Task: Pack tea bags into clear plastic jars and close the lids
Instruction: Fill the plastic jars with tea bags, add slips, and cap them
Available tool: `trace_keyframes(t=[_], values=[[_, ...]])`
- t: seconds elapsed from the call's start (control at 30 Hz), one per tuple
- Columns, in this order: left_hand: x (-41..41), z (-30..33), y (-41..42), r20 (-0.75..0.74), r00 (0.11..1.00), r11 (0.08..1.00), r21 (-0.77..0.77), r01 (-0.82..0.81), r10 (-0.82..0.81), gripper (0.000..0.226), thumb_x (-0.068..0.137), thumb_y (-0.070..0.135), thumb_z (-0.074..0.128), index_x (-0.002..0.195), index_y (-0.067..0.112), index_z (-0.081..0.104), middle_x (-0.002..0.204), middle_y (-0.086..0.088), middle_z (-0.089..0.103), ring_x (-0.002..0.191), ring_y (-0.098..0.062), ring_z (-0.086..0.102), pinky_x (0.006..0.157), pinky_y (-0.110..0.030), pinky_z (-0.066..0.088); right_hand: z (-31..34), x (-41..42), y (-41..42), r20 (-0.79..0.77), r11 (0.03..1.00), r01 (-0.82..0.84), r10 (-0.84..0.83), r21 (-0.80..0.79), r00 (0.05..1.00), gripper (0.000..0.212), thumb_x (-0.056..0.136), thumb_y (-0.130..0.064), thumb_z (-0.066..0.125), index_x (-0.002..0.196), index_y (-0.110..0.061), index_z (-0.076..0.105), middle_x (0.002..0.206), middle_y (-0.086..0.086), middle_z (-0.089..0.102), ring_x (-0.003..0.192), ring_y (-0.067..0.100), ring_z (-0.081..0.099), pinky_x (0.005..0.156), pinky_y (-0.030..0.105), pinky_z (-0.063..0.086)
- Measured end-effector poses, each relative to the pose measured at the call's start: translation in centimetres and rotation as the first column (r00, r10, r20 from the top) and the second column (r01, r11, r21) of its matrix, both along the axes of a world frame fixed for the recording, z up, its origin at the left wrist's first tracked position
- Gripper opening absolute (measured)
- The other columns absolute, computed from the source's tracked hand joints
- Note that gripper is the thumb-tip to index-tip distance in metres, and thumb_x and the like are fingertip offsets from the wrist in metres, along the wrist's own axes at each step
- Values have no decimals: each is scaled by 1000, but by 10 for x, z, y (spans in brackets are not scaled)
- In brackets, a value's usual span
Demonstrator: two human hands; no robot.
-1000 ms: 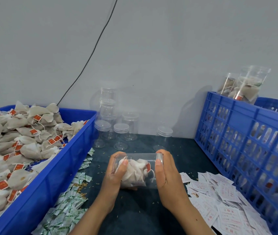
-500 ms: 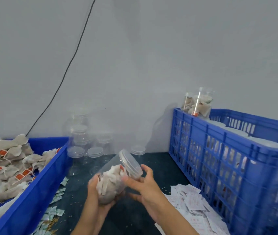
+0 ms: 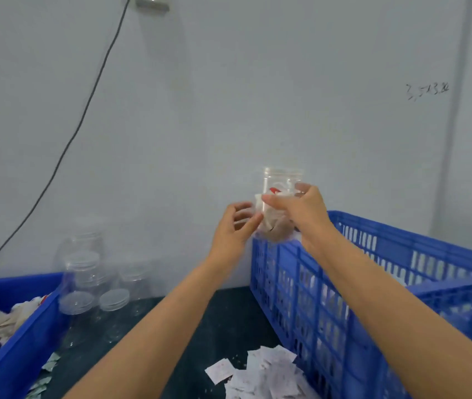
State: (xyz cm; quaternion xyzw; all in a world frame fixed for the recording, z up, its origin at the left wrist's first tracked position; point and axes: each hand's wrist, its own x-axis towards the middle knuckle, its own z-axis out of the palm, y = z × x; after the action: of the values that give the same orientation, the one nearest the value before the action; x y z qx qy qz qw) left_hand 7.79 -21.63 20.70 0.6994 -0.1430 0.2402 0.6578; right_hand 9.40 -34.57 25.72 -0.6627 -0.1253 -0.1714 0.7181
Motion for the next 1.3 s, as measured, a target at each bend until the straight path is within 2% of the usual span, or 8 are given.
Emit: trace_keyframes(t=[0.1,0.23,0.5,0.63,0.87,1.03,1.2,1.3], values=[[37,14,-32,-34,999,994,109,-10,13,37,95,10,57,130,17,48,120,3,55,90,1,55,64,-5,45,11,35,-26,-12,995,98,-98,2,995,84,72,-16,84,139,-12,33,102,-8,46,100,15,49,84,28,39],[74,8,-65,-144,989,989,141,52,-32,53,93,-5,45,139,21,43,137,1,49,95,-4,54,77,-21,48,3,73,-55,-134,990,143,-141,9,981,85,74,-13,82,141,-12,29,119,6,48,103,22,51,86,33,42],[109,-19,-78,-199,980,982,186,44,-6,57,90,-3,43,136,31,44,122,12,50,78,3,49,69,-17,44,-18,112,-71,-287,995,94,-78,40,955,91,74,-9,82,145,-12,25,135,11,46,120,30,49,99,43,43],[118,-27,-73,-155,987,979,205,-11,43,53,90,-1,47,133,29,46,119,11,52,82,3,51,69,-18,47,-21,113,-72,-288,997,59,-69,-45,955,88,74,-13,82,143,-15,28,125,7,46,106,23,47,85,39,41],[112,-34,-70,-159,985,968,250,-31,72,45,93,5,50,134,23,43,133,1,49,110,-18,53,85,-33,55,-17,112,-70,-322,990,26,-69,-137,944,103,73,-14,83,150,-15,14,144,15,40,126,31,43,108,52,35],[92,-34,-61,-196,976,960,277,-40,97,41,94,8,50,132,20,41,132,-3,46,110,-29,54,81,-36,51,-16,109,-73,-374,994,59,-88,-88,923,111,70,-22,85,151,-13,9,143,17,40,125,36,44,99,53,43],[66,-47,-32,-247,964,975,217,-44,99,44,94,10,51,135,22,38,131,4,46,99,-11,56,71,-25,51,-8,96,-73,-326,982,181,-191,-59,926,78,80,-16,76,141,-1,30,137,18,48,120,35,51,97,51,47],[48,-63,-5,-270,954,976,204,-73,128,35,94,11,50,127,22,44,129,6,47,88,1,49,60,-11,41,1,74,-62,-159,940,339,-339,-27,927,47,84,1,61,128,8,48,114,13,57,97,24,55,71,33,49]])
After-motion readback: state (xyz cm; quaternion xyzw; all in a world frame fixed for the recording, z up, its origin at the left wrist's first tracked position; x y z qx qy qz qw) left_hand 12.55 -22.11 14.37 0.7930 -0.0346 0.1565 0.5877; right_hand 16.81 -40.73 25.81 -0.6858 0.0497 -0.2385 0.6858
